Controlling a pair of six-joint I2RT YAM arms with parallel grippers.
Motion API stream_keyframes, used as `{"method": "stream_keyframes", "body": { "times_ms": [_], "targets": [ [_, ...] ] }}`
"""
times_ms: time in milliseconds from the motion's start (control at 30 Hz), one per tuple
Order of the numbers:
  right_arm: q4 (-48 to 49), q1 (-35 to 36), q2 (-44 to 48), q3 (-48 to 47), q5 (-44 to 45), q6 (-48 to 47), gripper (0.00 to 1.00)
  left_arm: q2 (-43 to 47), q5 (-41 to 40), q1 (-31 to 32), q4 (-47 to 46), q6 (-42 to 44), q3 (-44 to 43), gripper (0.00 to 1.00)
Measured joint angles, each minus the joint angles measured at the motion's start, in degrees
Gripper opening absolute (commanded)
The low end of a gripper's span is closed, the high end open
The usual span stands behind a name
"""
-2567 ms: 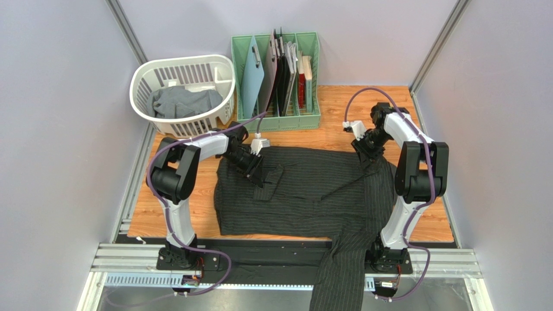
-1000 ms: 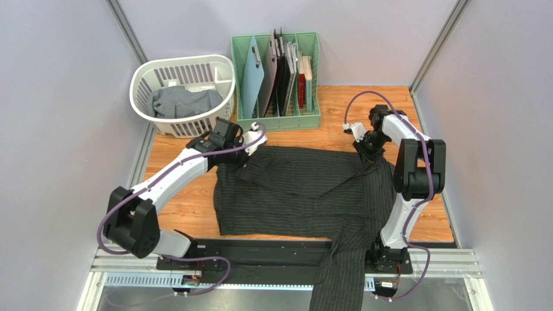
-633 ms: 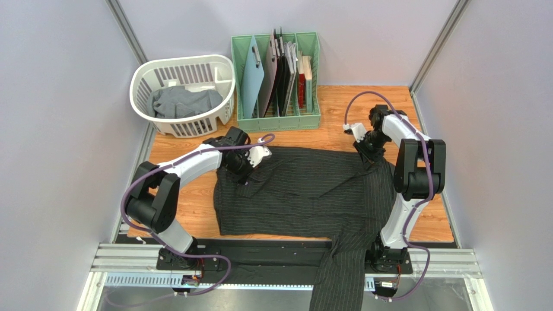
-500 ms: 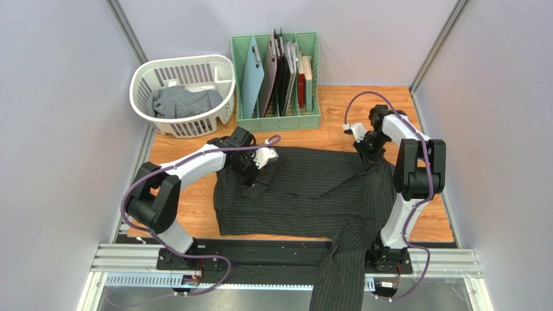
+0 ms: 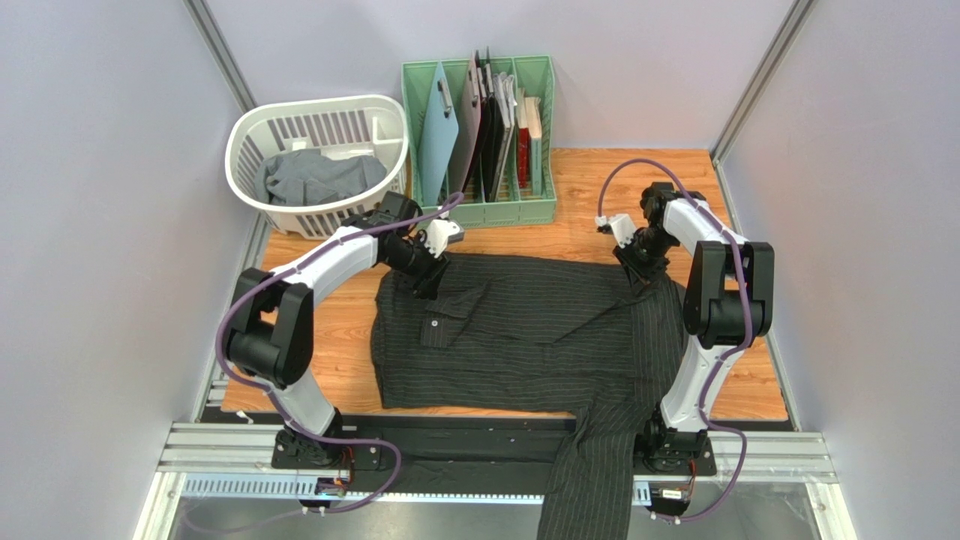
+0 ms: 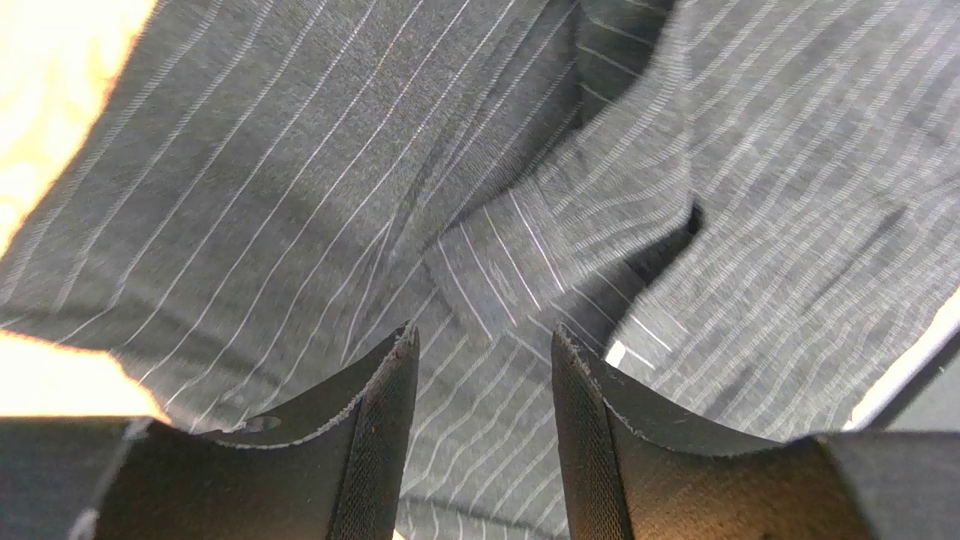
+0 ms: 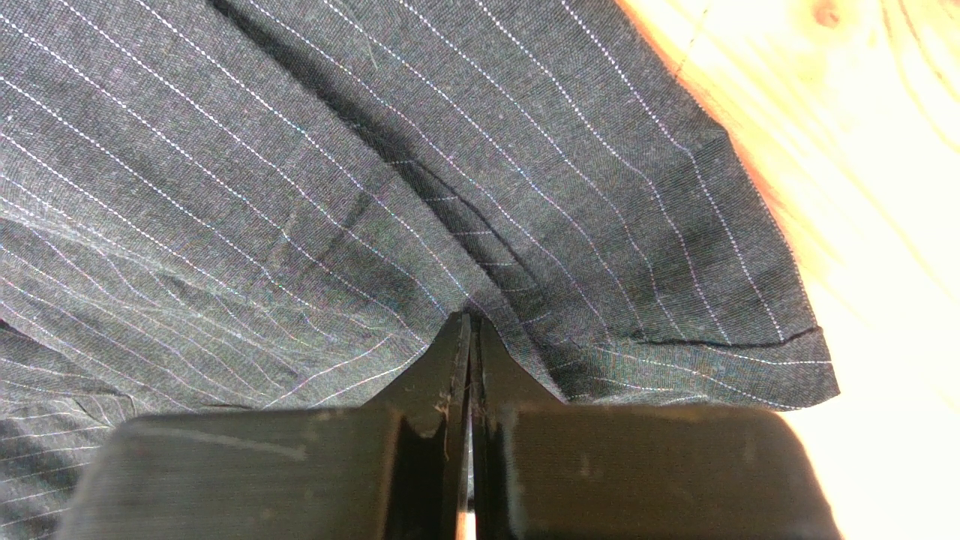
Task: Fold and stack the long sleeve shirts
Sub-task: Fold the shirt
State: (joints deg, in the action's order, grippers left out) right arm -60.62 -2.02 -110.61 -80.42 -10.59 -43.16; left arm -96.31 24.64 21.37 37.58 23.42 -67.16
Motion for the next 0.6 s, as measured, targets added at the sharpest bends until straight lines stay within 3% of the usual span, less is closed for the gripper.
{"method": "stream_keyframes", "body": {
  "times_ms": [267, 600],
  "targets": [
    [-0.02, 0.0, 0.0, -0.17, 0.0, 0.0, 0.0, -8.07, -2.49, 0.46, 0.85, -2.45, -0.39, 0.6],
    [0.0, 0.0, 0.0, -0.2, -0.02, 0.0, 0.0, -8.2, 0.94, 0.5, 1.14, -3.69, -0.39, 0.52]
  ]
}}
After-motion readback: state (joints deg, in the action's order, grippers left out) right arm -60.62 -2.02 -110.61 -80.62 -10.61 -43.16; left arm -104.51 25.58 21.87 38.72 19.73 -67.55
